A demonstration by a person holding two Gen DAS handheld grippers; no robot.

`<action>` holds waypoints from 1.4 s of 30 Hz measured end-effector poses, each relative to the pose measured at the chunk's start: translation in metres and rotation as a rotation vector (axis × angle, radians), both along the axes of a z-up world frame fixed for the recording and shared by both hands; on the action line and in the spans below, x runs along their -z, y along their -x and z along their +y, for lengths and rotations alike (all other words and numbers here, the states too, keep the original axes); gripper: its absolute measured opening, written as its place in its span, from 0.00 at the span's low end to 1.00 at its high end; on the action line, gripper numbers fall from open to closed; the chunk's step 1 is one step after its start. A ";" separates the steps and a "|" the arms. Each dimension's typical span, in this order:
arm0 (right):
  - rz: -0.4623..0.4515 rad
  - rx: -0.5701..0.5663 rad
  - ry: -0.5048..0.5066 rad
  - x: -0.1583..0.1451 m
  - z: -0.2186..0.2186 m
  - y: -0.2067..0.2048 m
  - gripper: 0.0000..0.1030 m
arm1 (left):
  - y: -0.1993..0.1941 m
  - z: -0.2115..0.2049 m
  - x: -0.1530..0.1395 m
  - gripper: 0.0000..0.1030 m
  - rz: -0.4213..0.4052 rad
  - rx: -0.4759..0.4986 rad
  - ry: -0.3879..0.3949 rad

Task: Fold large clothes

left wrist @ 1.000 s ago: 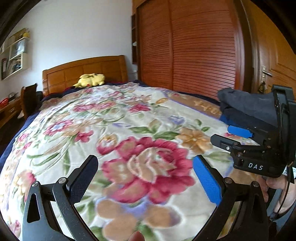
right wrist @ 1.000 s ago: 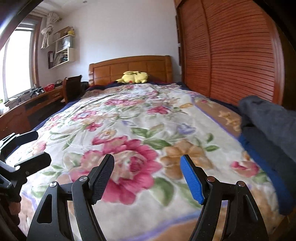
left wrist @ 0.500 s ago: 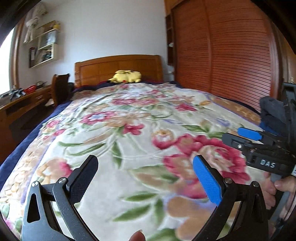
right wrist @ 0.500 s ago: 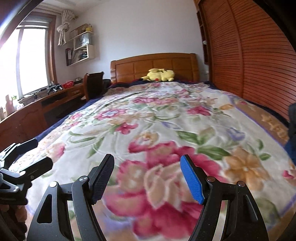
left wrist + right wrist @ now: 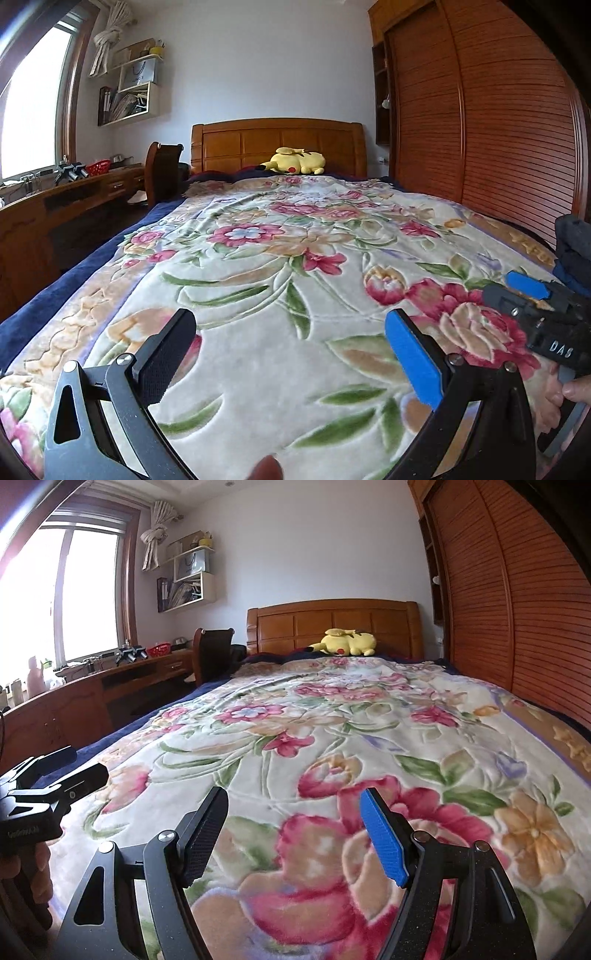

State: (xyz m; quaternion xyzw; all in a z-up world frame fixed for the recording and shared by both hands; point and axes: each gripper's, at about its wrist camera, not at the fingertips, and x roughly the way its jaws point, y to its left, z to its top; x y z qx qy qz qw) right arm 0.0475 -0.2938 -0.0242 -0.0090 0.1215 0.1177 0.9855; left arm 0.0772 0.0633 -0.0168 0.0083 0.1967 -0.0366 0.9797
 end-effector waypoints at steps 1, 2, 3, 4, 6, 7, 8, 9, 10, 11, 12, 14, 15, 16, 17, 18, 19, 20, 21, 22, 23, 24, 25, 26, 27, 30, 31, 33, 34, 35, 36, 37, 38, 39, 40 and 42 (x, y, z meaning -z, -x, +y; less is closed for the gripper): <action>-0.004 0.009 0.002 0.000 0.000 -0.001 0.73 | 0.001 0.000 0.001 0.99 -0.002 -0.004 -0.005; -0.007 0.013 0.005 0.001 0.000 -0.001 0.73 | 0.002 0.001 0.002 0.99 -0.003 -0.010 -0.007; -0.009 0.016 0.006 0.002 0.000 -0.002 0.73 | 0.002 0.002 0.004 0.99 0.000 -0.025 -0.008; -0.008 0.018 0.007 0.003 -0.001 -0.003 0.73 | 0.002 0.003 0.004 0.99 0.003 -0.034 -0.009; -0.008 0.022 0.012 0.004 0.001 -0.004 0.73 | 0.000 0.003 0.006 1.00 0.012 -0.037 -0.007; -0.009 0.023 0.017 0.005 0.002 -0.003 0.74 | 0.001 0.003 0.006 1.00 0.011 -0.034 -0.004; -0.010 0.023 0.021 0.006 0.003 -0.003 0.73 | 0.002 0.003 0.006 0.99 0.009 -0.034 -0.004; -0.008 0.023 0.023 0.006 0.005 -0.003 0.73 | 0.002 0.003 0.006 0.99 0.005 -0.035 -0.006; -0.008 0.024 0.025 0.006 0.006 -0.003 0.73 | 0.003 0.003 0.006 0.99 0.004 -0.035 -0.008; -0.010 0.027 0.026 0.006 0.007 -0.002 0.73 | 0.003 0.003 0.006 0.99 0.003 -0.035 -0.008; -0.011 0.029 0.026 0.006 0.008 -0.003 0.73 | 0.003 0.003 0.006 0.99 0.004 -0.034 -0.006; -0.015 0.029 0.024 0.006 0.007 -0.001 0.73 | 0.003 0.002 0.007 1.00 0.005 -0.033 -0.006; -0.016 0.029 0.024 0.006 0.008 -0.001 0.73 | 0.003 0.002 0.007 0.99 0.006 -0.034 -0.009; -0.016 0.029 0.024 0.007 0.007 -0.001 0.73 | 0.003 0.001 0.007 0.99 0.007 -0.034 -0.011; -0.016 0.030 0.023 0.007 0.007 -0.001 0.73 | 0.004 0.001 0.008 0.99 0.007 -0.035 -0.014; -0.014 0.029 0.023 0.007 0.007 -0.001 0.73 | 0.003 0.000 0.008 0.99 0.008 -0.036 -0.014; -0.012 0.029 0.021 0.007 0.008 -0.002 0.73 | 0.003 0.000 0.008 0.99 0.010 -0.036 -0.015; -0.011 0.029 0.020 0.008 0.007 -0.002 0.73 | 0.003 0.000 0.009 0.99 0.011 -0.039 -0.016; -0.011 0.029 0.018 0.008 0.007 -0.003 0.73 | 0.003 0.001 0.009 1.00 0.012 -0.040 -0.017; -0.011 0.029 0.017 0.008 0.007 -0.003 0.73 | 0.003 0.001 0.009 0.99 0.013 -0.039 -0.016; -0.011 0.029 0.017 0.008 0.006 -0.003 0.73 | 0.003 0.001 0.010 1.00 0.013 -0.039 -0.014; -0.011 0.028 0.017 0.008 0.006 -0.003 0.73 | 0.003 0.000 0.010 1.00 0.013 -0.039 -0.014; -0.011 0.030 0.017 0.008 0.007 -0.003 0.73 | 0.003 0.000 0.010 0.99 0.012 -0.039 -0.016; -0.011 0.030 0.016 0.008 0.006 -0.003 0.73 | 0.003 0.000 0.010 0.99 0.012 -0.041 -0.016; -0.010 0.029 0.016 0.008 0.006 -0.003 0.73 | 0.003 0.000 0.010 0.99 0.012 -0.039 -0.016; -0.011 0.030 0.015 0.008 0.006 -0.003 0.73 | 0.003 0.000 0.010 0.99 0.010 -0.039 -0.017; -0.010 0.030 0.015 0.008 0.006 -0.003 0.73 | 0.004 0.000 0.010 0.99 0.011 -0.039 -0.019; -0.009 0.030 0.014 0.008 0.005 -0.004 0.73 | 0.003 0.001 0.011 0.99 0.011 -0.038 -0.018; -0.010 0.031 0.012 0.008 0.005 -0.004 0.73 | 0.003 0.001 0.011 1.00 0.012 -0.037 -0.018; -0.010 0.031 0.011 0.008 0.005 -0.005 0.73 | 0.003 0.001 0.011 1.00 0.011 -0.037 -0.018; -0.011 0.031 0.009 0.008 0.004 -0.005 0.73 | 0.003 0.001 0.011 1.00 0.011 -0.038 -0.018; -0.011 0.030 0.009 0.008 0.004 -0.005 0.73 | 0.003 0.001 0.011 1.00 0.011 -0.038 -0.018; -0.011 0.032 0.009 0.009 0.004 -0.005 0.73 | 0.003 0.001 0.011 1.00 0.011 -0.038 -0.018; -0.011 0.031 0.009 0.009 0.004 -0.005 0.73 | 0.003 0.001 0.011 1.00 0.010 -0.039 -0.017; -0.011 0.031 0.009 0.009 0.004 -0.005 0.73 | 0.003 0.001 0.011 0.99 0.010 -0.038 -0.016; -0.011 0.031 0.009 0.009 0.004 -0.005 0.73 | 0.003 0.001 0.011 0.99 0.011 -0.038 -0.017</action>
